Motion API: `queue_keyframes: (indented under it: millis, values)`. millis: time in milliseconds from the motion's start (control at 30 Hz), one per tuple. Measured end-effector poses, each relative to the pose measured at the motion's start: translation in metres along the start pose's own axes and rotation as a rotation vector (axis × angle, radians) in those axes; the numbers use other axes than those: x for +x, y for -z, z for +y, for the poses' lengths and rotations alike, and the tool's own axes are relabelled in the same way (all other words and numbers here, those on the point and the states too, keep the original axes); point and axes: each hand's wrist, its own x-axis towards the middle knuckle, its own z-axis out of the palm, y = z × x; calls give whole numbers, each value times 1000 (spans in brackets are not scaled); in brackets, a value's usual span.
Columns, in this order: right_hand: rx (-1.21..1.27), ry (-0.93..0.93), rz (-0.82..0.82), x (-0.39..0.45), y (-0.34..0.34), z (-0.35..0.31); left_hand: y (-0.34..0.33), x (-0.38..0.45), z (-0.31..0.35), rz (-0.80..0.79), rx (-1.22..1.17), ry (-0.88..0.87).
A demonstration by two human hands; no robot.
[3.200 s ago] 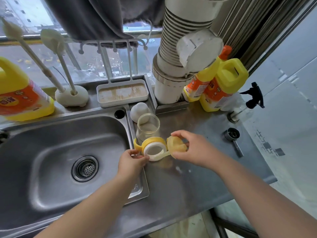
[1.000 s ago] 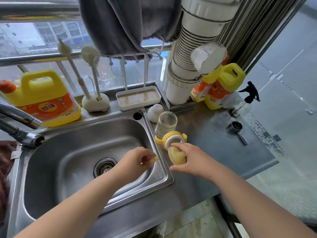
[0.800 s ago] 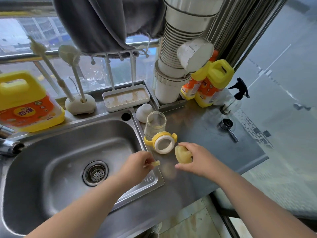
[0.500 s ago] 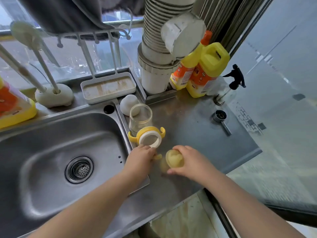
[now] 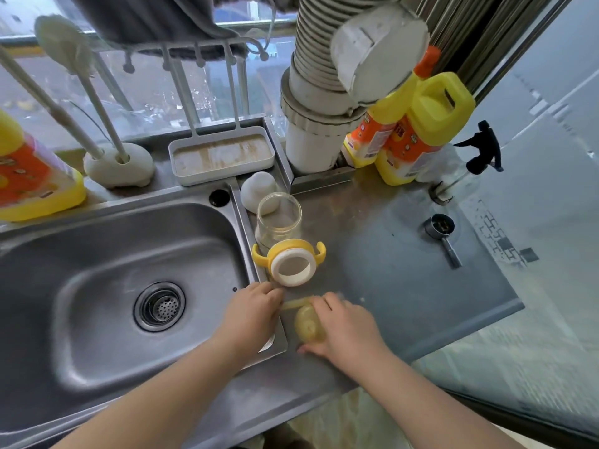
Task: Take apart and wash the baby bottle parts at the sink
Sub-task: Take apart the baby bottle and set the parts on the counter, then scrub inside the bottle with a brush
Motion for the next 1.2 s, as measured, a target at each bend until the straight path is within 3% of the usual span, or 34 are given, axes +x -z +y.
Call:
queue_keyframes:
  millis: [67,200,433,667,933,1200]
  values:
    - [13,-10,57,0,-3,-2,-3,0,2,41,-26,-8]
    - [174,-64,4,-2,-6,0,-10,-2,2,87,-67,4]
    - [208,-44,13,-8,2,3,1,-15,-8,32,-100,45]
    - [353,88,170,0,35,-19,49,-39,-29,245,-34,67]
    - [305,426,48,54,70,-121,106,-108,-79,337,10,369]
    - [259,452,-40,82,62,-204,143,-191,-133,331,-37,598]
